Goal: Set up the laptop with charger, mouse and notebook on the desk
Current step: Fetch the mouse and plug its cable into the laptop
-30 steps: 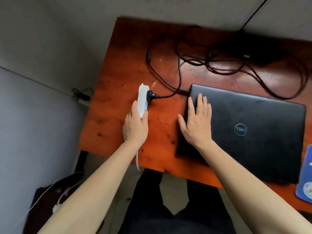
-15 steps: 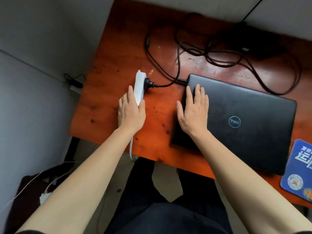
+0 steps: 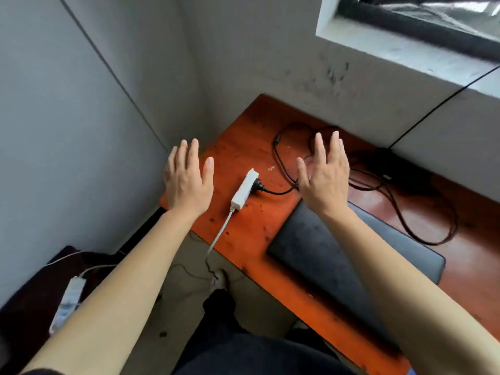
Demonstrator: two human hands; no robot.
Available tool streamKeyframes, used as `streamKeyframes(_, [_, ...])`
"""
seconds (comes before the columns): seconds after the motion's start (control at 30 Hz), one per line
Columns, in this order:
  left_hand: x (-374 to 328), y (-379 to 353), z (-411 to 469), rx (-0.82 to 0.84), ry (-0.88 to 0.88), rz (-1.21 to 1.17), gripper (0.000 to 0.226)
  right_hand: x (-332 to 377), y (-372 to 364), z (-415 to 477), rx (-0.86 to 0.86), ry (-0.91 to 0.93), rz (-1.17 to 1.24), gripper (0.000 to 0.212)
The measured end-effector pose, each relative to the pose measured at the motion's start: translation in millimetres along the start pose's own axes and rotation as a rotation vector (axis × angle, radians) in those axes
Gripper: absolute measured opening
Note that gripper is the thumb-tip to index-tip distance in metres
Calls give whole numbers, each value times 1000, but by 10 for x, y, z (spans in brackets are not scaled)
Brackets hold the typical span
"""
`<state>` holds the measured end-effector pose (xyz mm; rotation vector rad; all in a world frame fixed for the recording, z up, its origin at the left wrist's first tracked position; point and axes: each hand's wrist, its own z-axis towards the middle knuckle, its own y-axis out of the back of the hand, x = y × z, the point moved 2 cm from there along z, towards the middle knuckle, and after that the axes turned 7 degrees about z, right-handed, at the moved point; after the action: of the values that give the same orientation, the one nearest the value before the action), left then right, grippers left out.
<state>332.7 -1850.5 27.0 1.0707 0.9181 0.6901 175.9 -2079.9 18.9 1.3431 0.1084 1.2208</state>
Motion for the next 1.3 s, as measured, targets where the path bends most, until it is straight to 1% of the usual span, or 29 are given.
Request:
streamKeyframes(0.1, [18,347,-370,-64,85,21,65,152,72,44,43,98,69,65])
streamKeyframes(0.2, [243,819,-713,-141,133,123,62,496,-43,31,127,179,143,65])
streamKeyframes(0.33, [947,1618,-1469,-267,394,354,62,1468,-323,-356,286,404,250,66])
streamKeyframes(0.47, [1528,2138,-2202,-293,627,439,66,2314,-500,-900,391,588,305,66])
streamKeyframes(0.53, [1759,2282,-2549,-330,693,448,65,2653,-568,-1169,441,663,306,66])
streamKeyframes(0.63, [2188,2509,-3210,-397,803,458,65,3247,-716,-1716,537,783,304,67])
streamKeyframes(0.77, [2838,2789,-4195,-425,964,462,63,4106,-939,-2610,657,948,310,67])
streamKeyframes(0.8, [2926,2796,-4340,-423,976,486,62,4210,-975,-2734,672,974,310,67])
streamKeyframes(0.87, [3348,3000,-4852,-433,1048,504,62,4710,-1117,-3282,714,1077,302,68])
streamKeyframes(0.93, [3749,3192,-5239,-425,1085,529,63,5120,-1215,-3748,744,1129,313,68])
streamKeyframes(1.03, [4379,3617,-5955,-445,1188,567,63,5890,-1361,-4633,807,1246,351,68])
streamKeyframes(1.1, [4614,3811,-6259,-466,1219,594,63,6247,-1421,-5021,826,1285,374,67])
streamKeyframes(1.2, [4996,4046,-6840,-468,1280,641,64,6773,-1496,-5729,851,1397,391,67])
streamKeyframes(1.3, [5369,4168,-7453,-454,1381,650,65,7319,-1611,-6517,925,1510,383,70])
